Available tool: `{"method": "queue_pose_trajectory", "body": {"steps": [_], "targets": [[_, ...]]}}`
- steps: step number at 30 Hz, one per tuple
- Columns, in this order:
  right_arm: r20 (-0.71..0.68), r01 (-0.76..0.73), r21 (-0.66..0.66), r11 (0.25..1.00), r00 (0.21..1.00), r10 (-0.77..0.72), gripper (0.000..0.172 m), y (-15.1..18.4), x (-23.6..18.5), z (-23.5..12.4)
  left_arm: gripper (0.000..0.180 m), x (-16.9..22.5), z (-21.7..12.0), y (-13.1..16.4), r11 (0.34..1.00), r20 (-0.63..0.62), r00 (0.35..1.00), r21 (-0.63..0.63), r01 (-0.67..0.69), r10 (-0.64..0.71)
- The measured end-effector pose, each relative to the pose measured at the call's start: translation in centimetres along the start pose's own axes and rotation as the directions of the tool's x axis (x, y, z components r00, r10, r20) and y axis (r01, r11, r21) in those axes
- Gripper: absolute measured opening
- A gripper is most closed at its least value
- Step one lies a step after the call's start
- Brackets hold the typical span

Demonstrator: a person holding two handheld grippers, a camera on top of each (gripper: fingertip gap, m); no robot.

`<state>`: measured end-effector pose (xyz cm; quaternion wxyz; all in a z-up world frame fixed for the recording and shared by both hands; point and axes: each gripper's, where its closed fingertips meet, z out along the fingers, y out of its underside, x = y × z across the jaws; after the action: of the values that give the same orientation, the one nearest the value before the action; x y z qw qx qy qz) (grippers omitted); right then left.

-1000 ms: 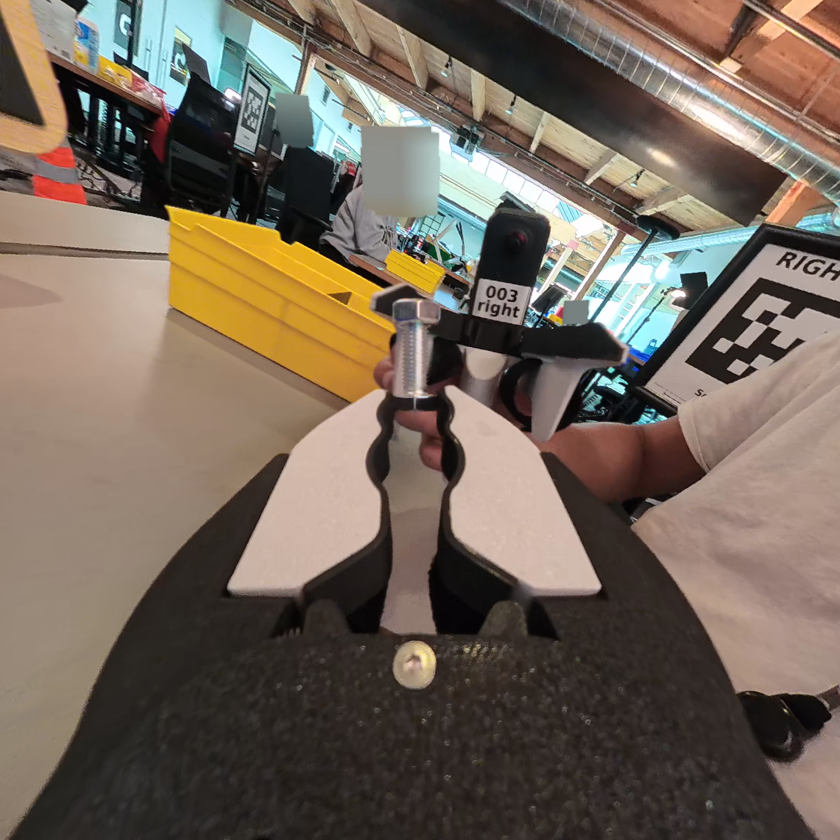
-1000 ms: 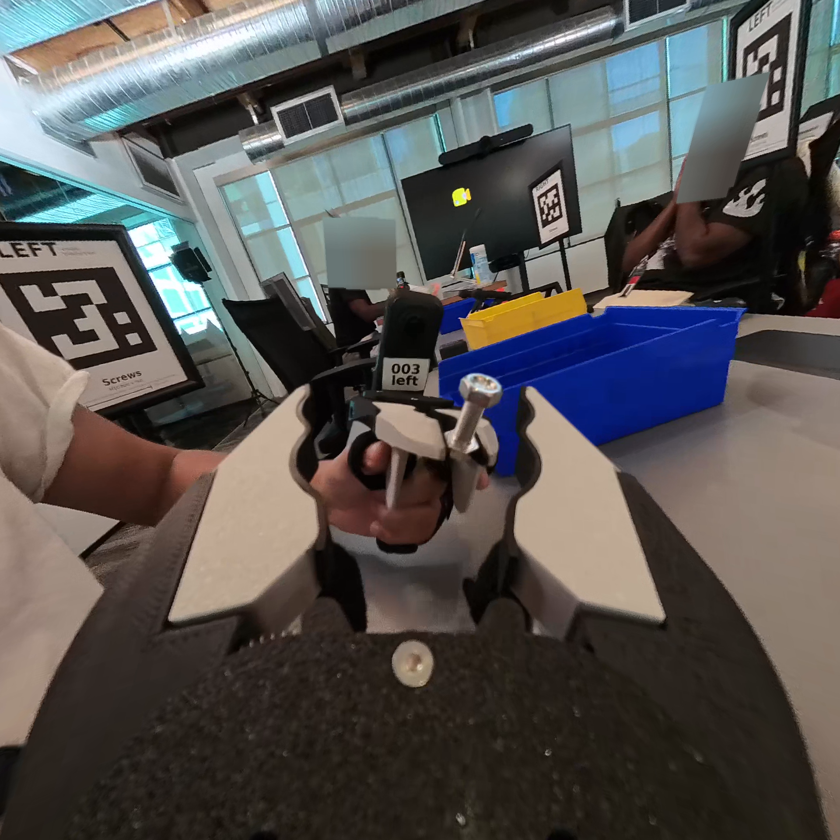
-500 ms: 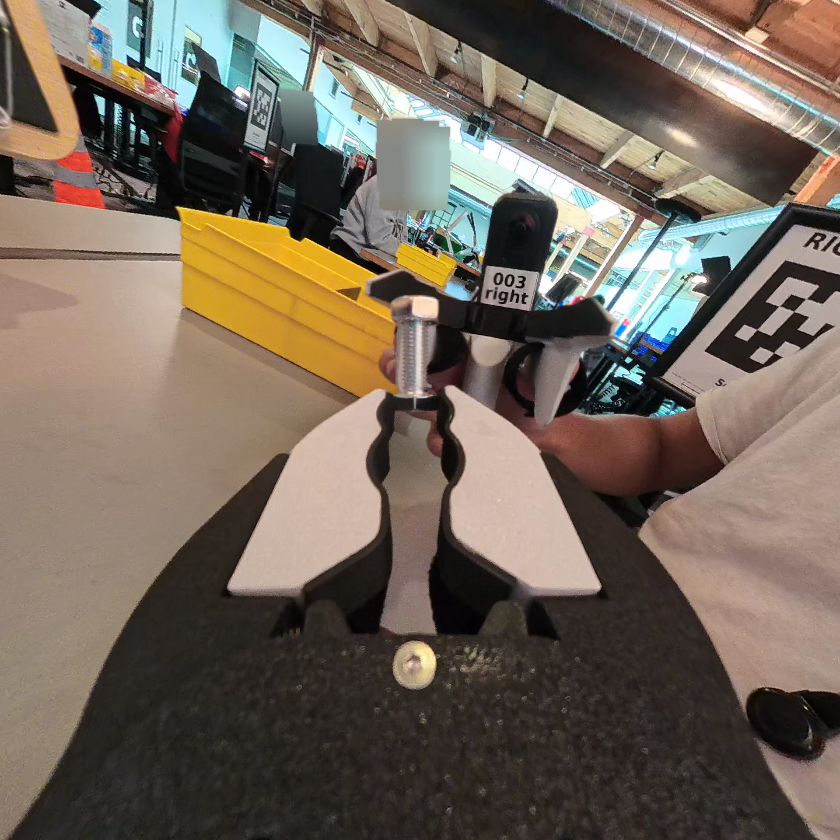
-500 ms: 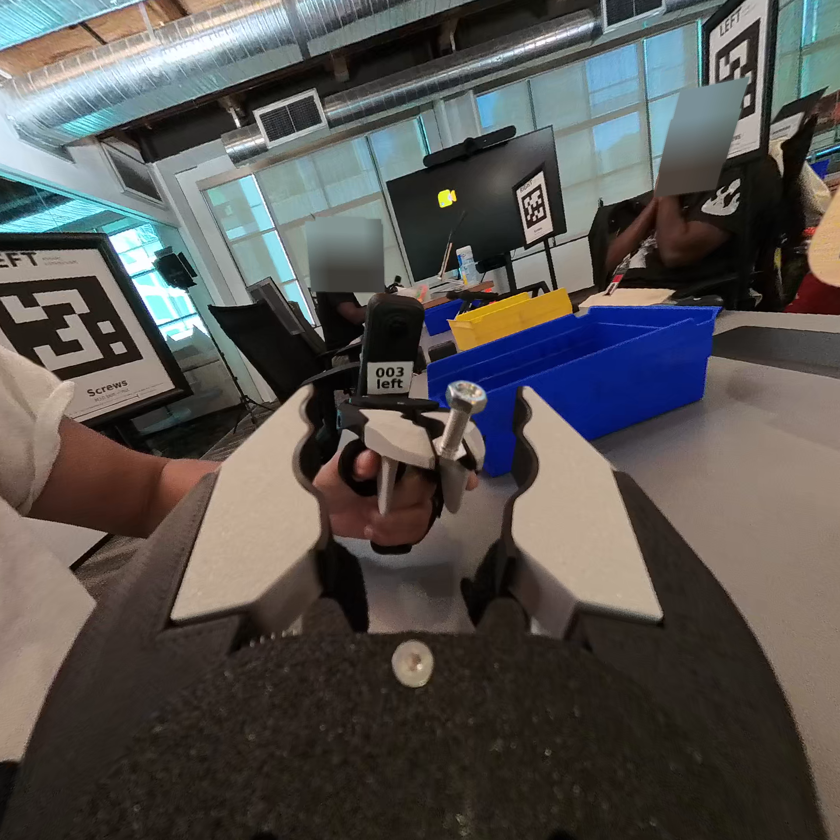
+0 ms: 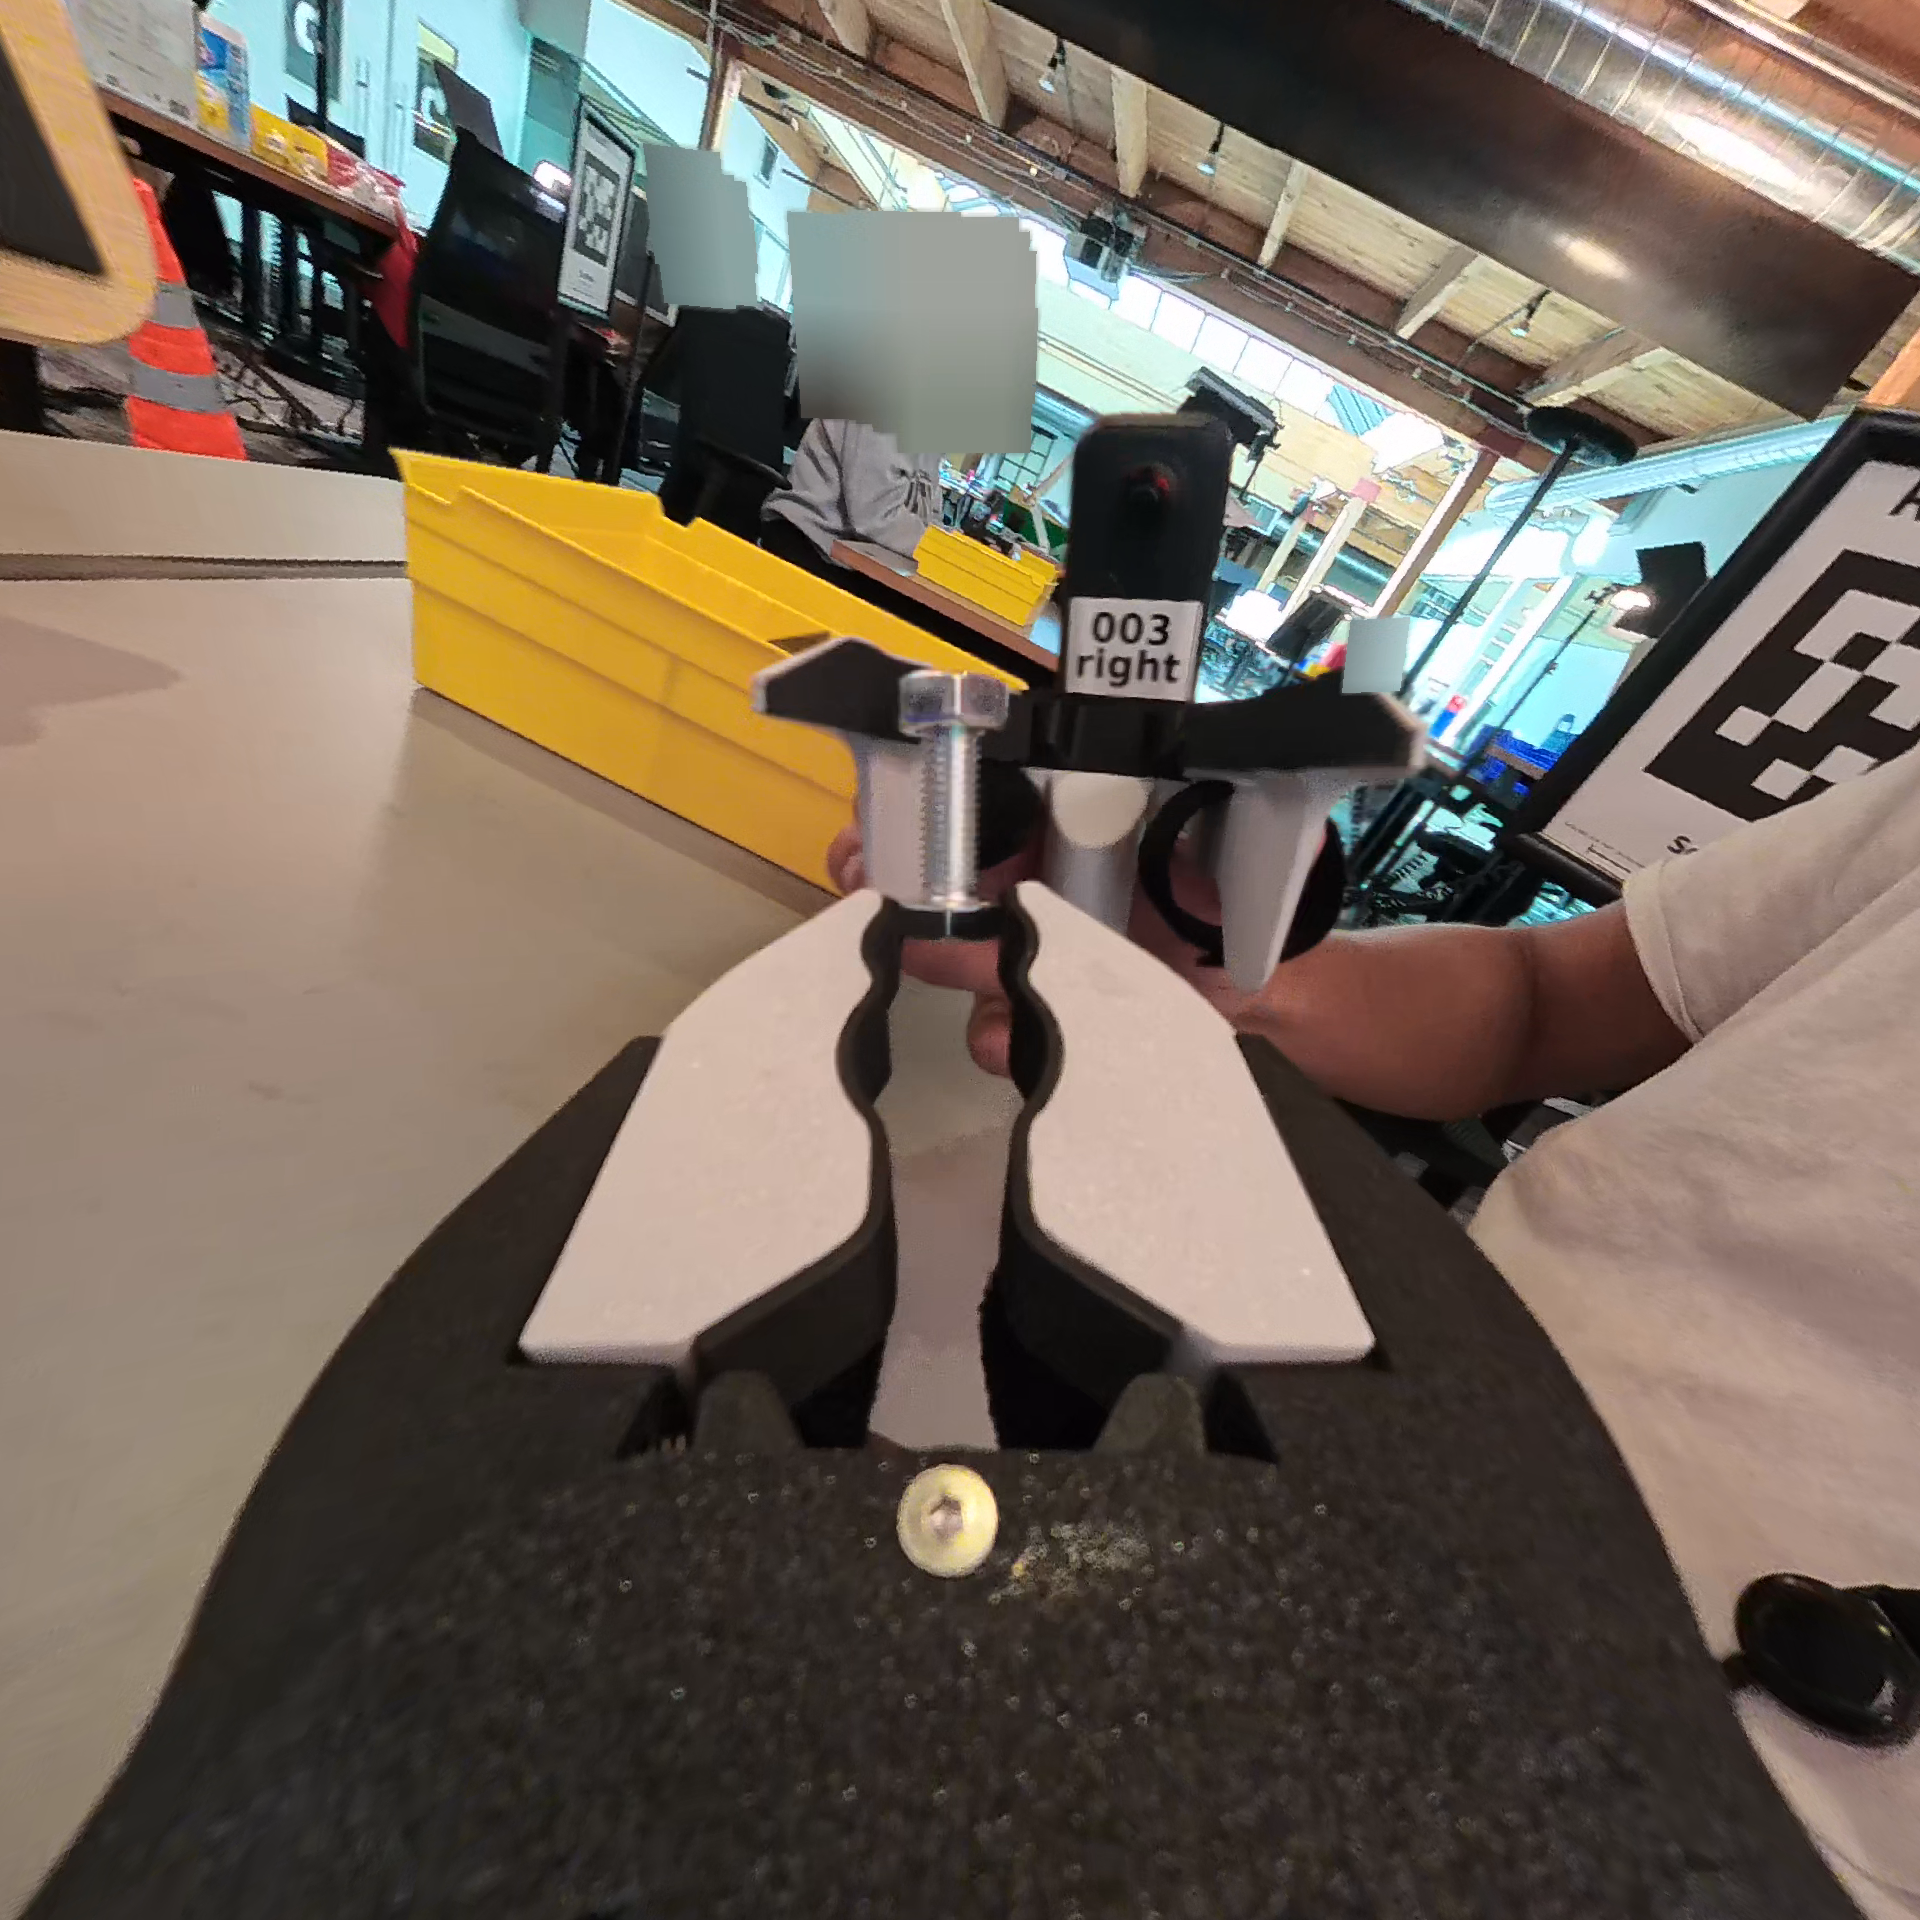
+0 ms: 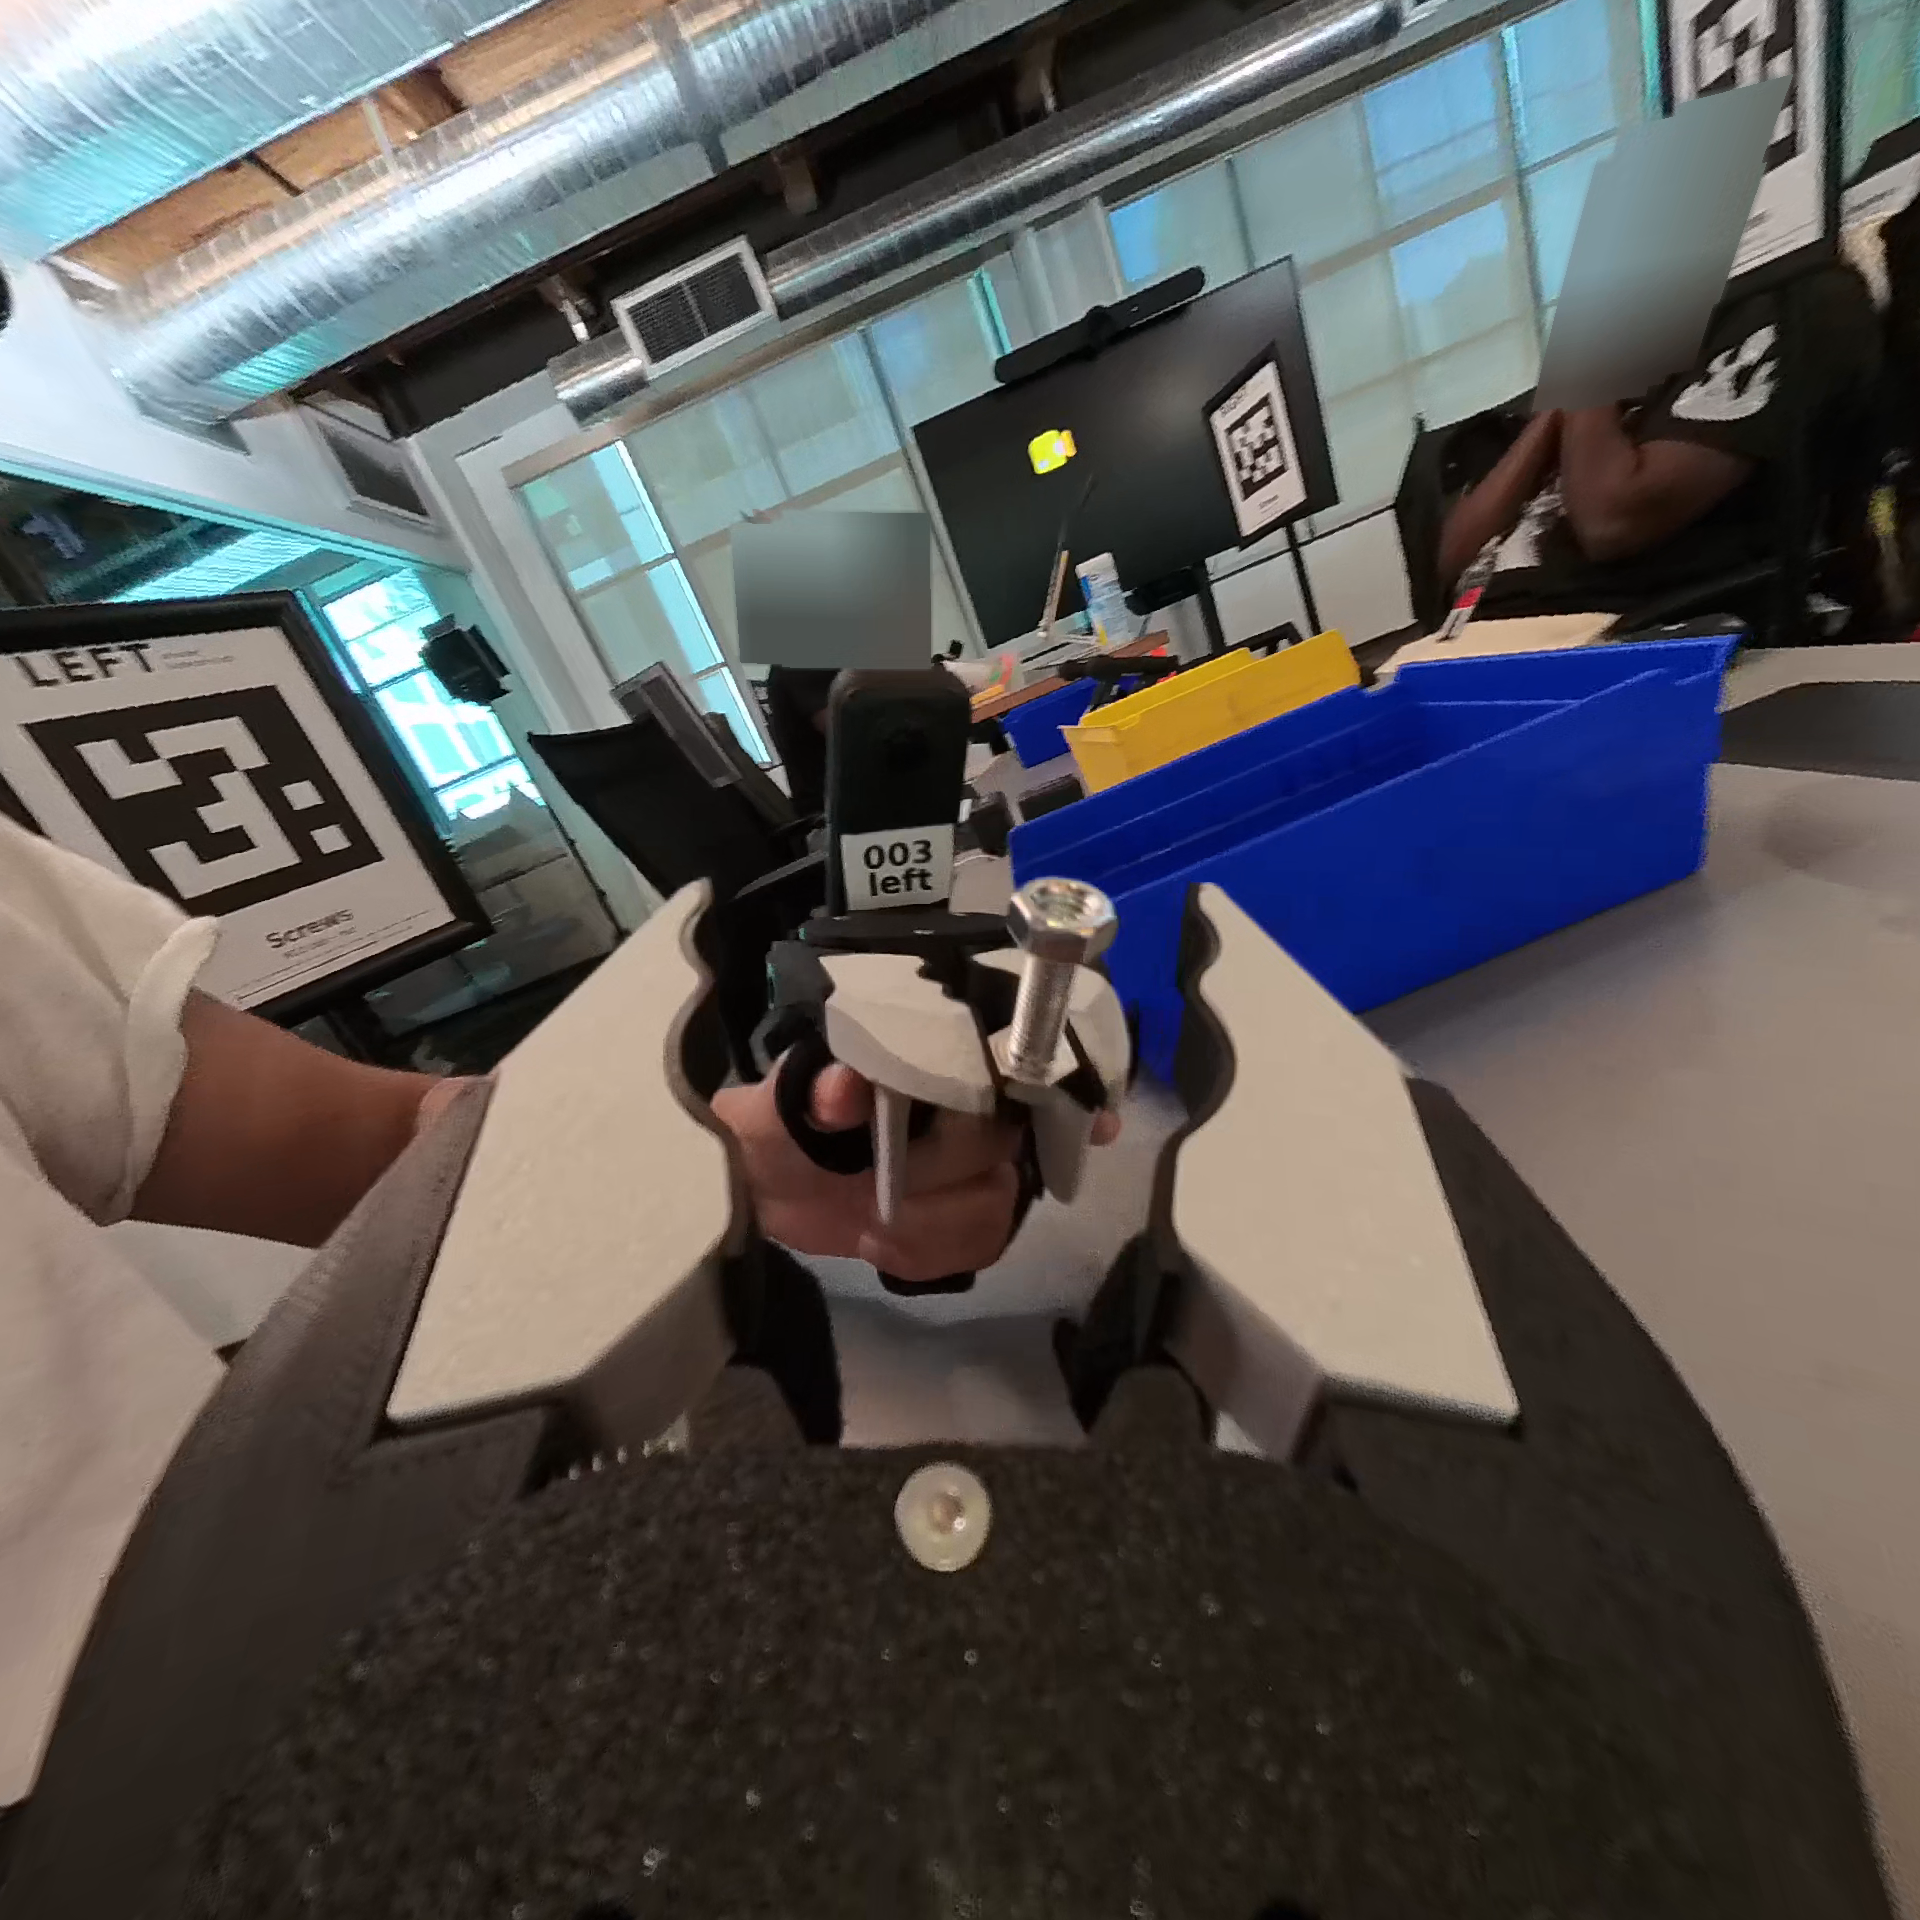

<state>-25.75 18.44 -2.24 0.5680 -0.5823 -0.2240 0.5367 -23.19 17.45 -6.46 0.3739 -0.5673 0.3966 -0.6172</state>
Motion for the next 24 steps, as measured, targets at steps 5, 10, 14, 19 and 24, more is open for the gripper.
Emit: {"method": "queue_pose_trajectory", "body": {"steps": [5, 10, 14, 19, 24], "targets": [[-0.020, 0.050, -0.021, 0.999, 0.999, -0.051, 0.080, 0.2, -0.5, -1.0, 0.018, -0.9, -0.6, -0.3, 1.000, 0.042, 0.999, 0.010, 0.009, -0.009], [0.001, 0.015, -0.009, 1.000, 1.000, -0.015, 0.082, 0.2, -0.7, 0.1, 0.018, -0.5, 0.1, 0.3, 1.000, 0.024, 1.000, -0.013, 0.008, -0.008], [0.010, 0.019, -0.027, 0.999, 1.000, -0.018, 0.084, 0.4, -0.6, 0.4, 0.018, -0.2, 0.3, 0.4, 1.000, 0.014, 1.000, -0.016, 0.003, -0.003], [-0.090, 0.061, -0.040, 0.997, 0.994, -0.064, 0.074, -0.1, 0.6, -1.0, 0.018, -1.1, -0.6, -0.1, 1.000, 0.054, 0.999, 0.001, 0.005, -0.005], [-0.076, 0.040, -0.086, 0.995, 0.996, -0.047, 0.070, 0.8, 0.2, -0.3, 0.018, -1.0, -0.4, 0.2, 1.000, 0.047, 0.999, -0.012, 0.013, -0.012]]}}
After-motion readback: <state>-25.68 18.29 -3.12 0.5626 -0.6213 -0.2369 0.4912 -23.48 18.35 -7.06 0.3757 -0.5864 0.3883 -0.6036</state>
